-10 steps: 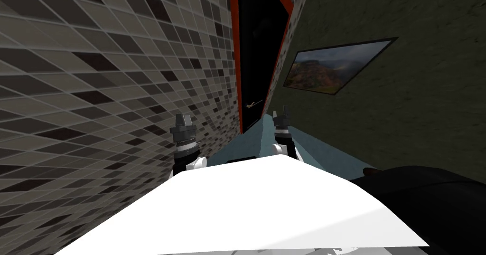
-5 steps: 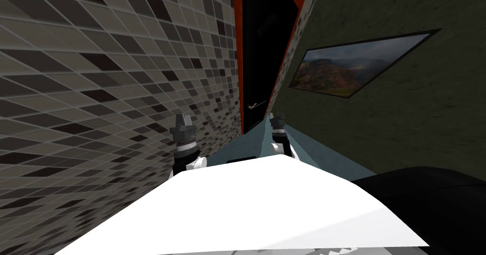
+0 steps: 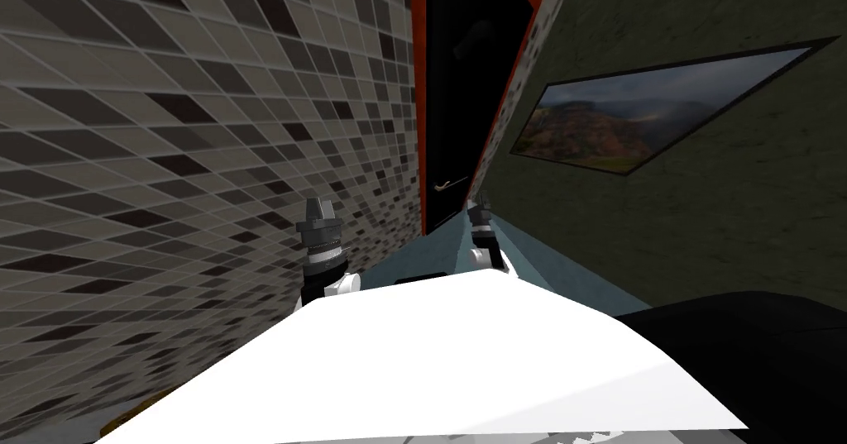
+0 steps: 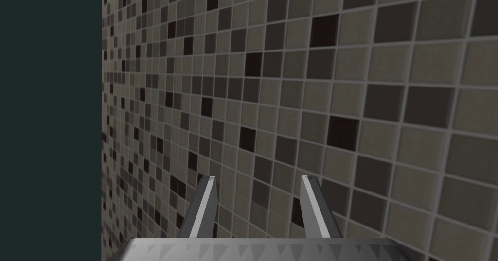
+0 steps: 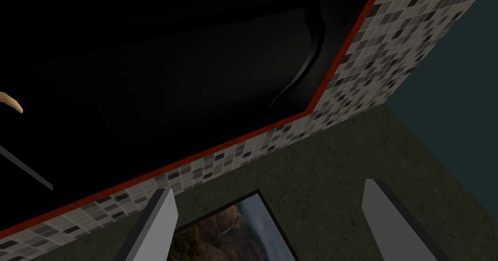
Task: Pull the door open
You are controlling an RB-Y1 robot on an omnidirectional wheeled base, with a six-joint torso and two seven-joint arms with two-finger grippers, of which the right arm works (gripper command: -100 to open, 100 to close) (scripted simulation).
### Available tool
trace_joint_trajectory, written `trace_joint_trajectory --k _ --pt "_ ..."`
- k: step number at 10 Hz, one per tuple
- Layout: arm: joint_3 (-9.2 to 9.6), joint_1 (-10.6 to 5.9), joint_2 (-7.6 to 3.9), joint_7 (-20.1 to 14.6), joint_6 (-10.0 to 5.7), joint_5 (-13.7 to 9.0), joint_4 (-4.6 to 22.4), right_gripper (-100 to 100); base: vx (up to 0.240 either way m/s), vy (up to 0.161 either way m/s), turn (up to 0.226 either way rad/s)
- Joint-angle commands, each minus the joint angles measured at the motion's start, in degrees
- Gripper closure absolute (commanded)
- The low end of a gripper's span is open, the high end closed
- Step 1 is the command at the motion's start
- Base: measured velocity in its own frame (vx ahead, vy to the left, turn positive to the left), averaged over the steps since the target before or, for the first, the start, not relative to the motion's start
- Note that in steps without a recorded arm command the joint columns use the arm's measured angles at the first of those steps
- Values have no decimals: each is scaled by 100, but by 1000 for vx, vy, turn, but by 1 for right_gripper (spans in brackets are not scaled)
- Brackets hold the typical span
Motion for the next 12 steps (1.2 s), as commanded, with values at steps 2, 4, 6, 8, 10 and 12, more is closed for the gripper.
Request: trace_joint_trajectory --k 2,4,6,8,10,12 --pt "9 -264 -76 4 -75 19 480 -100 43 -70 157" --pt "10 -393 -117 2 -110 26 802 -100 42 -70 117" --pt "11 -522 -159 1 -144 33 1075 -100 24 -67 86" --pt "12 -650 -200 -1 -179 40 1350 -100 31 -63 94" --pt "13 -783 -242 -3 -214 48 1698 -100 50 -91 154" --pt "14 -916 -284 -5 -250 55 1983 -100 24 -69 90"
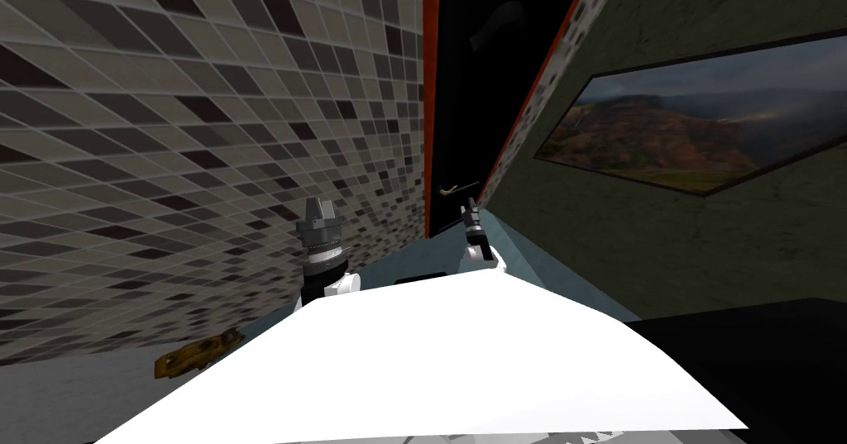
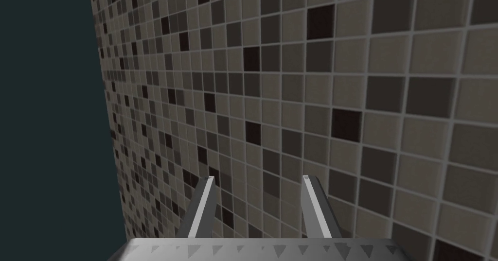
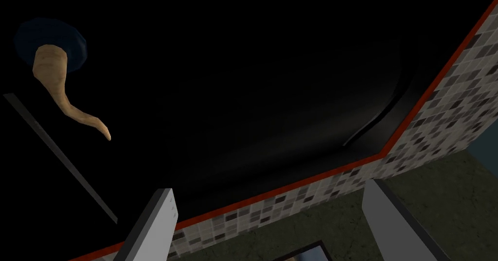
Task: Pull the door open
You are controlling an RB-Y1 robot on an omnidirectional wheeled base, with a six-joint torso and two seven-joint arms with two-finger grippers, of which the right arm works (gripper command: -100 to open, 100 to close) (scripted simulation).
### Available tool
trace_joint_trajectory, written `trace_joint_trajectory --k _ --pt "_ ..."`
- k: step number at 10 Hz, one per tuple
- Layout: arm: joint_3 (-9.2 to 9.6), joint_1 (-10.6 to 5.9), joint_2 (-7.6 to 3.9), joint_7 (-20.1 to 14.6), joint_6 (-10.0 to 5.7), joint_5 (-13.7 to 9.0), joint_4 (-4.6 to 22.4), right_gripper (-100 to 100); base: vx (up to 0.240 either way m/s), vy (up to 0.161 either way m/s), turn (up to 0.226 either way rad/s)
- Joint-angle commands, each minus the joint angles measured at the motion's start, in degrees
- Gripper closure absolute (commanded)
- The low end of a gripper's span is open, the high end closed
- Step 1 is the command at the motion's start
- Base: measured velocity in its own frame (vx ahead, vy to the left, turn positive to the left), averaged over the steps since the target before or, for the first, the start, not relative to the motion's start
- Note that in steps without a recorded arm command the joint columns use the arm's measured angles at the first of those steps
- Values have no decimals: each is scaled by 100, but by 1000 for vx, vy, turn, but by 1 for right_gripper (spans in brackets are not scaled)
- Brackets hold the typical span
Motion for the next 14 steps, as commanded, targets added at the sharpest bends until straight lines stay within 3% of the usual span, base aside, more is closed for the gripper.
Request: trace_joint_trajectory --k 1,2,3,4,7,10,12,13,14 --pt "4 -156 -37 4 -45 12 286 -100 24 -69 139" --pt "4 -156 -37 4 -45 12 378 -100 19 -56 73" --pt "5 -288 -78 2 -81 19 588 -100 20 -53 101" --pt "5 -288 -78 2 -81 19 663 -100 21 -53 73" --pt "8 -554 -161 -1 -152 34 1108 -100 25 -65 112" --pt "9 -682 -201 -3 -186 41 1510 -100 22 -66 96" --pt "11 -940 -281 -6 -255 55 1972 -100 16 -88 153" --pt "11 -940 -281 -6 -255 55 2064 -100 23 -89 98" --pt "12 -1061 -318 -8 -287 62 2293 -100 26 -79 128"
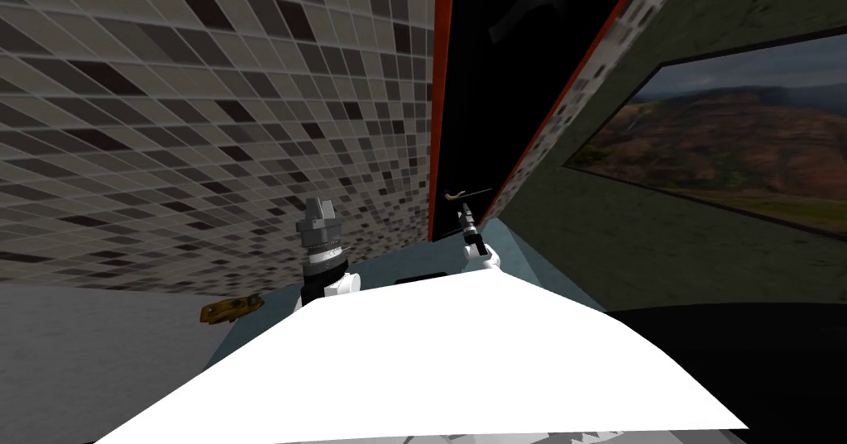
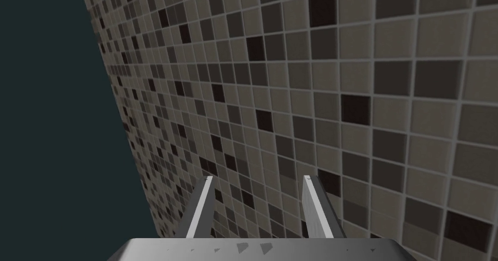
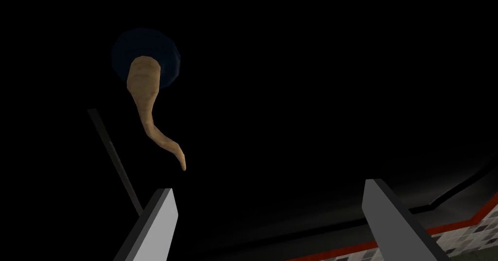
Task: Pull the door open
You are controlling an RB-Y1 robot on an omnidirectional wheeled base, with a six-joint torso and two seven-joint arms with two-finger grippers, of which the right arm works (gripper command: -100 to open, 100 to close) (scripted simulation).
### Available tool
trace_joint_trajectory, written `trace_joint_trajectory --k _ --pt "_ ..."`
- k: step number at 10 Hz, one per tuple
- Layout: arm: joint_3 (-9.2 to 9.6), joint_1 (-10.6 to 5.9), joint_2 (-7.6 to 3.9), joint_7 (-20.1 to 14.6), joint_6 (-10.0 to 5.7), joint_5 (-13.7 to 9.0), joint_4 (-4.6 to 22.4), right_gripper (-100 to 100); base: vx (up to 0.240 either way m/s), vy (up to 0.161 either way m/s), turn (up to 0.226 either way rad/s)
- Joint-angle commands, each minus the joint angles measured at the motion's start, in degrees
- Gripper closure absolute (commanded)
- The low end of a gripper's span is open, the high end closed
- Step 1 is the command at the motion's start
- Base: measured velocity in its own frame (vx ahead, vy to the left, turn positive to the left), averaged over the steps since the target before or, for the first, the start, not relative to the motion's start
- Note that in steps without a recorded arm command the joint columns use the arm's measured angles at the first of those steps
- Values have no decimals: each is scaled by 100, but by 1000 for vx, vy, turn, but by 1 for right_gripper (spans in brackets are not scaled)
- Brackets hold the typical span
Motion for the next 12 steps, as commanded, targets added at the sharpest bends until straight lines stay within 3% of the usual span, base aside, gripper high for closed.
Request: trace_joint_trajectory --k 1,4,6,7,12 --pt "1 -178 -57 -2 -34 9 286 -100 25 -101 214" --pt "2 -300 -94 -3 -67 16 660 -100 19 -74 79" --pt "4 -519 -161 -6 -126 28 1086 -100 10 -86 173" --pt "4 -519 -161 -6 -126 28 1132 -100 3 -77 63" --pt "8 -986 -303 -12 -251 54 2134 -100 3 -110 165"
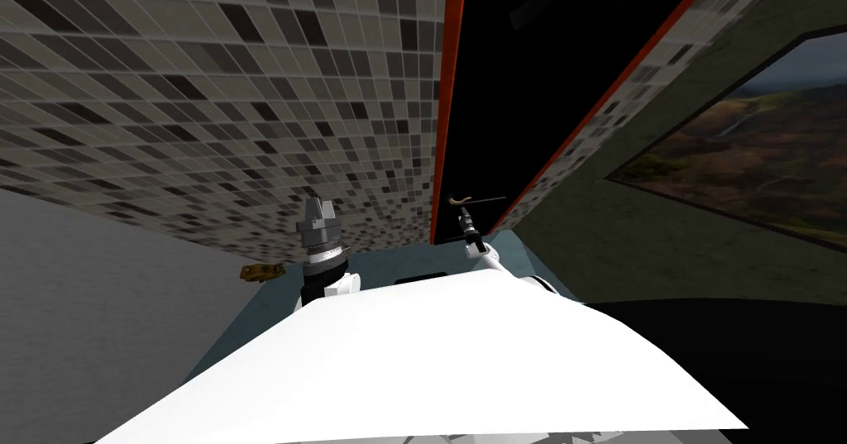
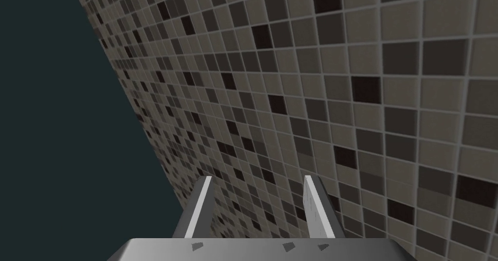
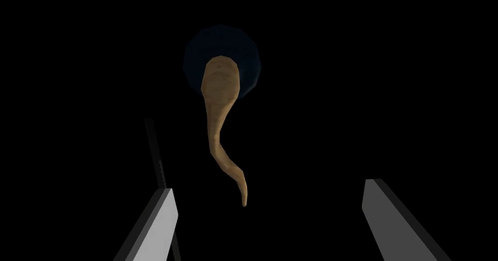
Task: Pull the door open
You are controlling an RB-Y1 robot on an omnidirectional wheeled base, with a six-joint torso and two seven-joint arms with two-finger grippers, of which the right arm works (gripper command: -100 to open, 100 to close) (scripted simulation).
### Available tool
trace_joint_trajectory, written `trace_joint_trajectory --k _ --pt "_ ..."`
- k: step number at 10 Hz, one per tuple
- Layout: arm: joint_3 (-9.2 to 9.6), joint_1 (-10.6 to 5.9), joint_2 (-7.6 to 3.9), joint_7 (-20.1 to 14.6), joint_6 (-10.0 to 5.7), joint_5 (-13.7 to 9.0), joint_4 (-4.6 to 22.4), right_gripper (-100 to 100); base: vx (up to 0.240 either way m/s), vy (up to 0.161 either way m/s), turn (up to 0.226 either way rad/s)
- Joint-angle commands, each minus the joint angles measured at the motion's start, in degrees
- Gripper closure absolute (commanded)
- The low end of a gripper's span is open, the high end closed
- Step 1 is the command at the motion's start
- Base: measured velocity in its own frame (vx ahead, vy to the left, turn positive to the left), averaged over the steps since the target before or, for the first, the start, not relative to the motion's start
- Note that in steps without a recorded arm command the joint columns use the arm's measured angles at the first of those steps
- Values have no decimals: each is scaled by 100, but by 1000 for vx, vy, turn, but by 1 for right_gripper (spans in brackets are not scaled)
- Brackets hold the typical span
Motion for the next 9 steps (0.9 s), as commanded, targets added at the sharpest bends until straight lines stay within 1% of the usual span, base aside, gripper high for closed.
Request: trace_joint_trajectory --k 1,3,4,5,6,7,8,9 --pt "0 -134 -41 -4 -27 6 280 -100 -6 -109 148" --pt "1 -261 -79 -6 -61 13 553 -100 -13 -94 145" --pt "2 -365 -111 -7 -89 19 778 -100 -25 -98 169" --pt "2 -365 -111 -7 -89 19 778 -100 -14 -80 76" --pt "2 -417 -126 -8 -103 22 889 -100 -5 -63 67" --pt "1 -370 -112 0 -76 20 789 -100 -3 -31 19" --pt "-56 -297 -234 -86 -158 -23 854 -100 130 -10 165" --pt "-77 -271 -277 -117 -187 -39 873 -100 177 6 131"
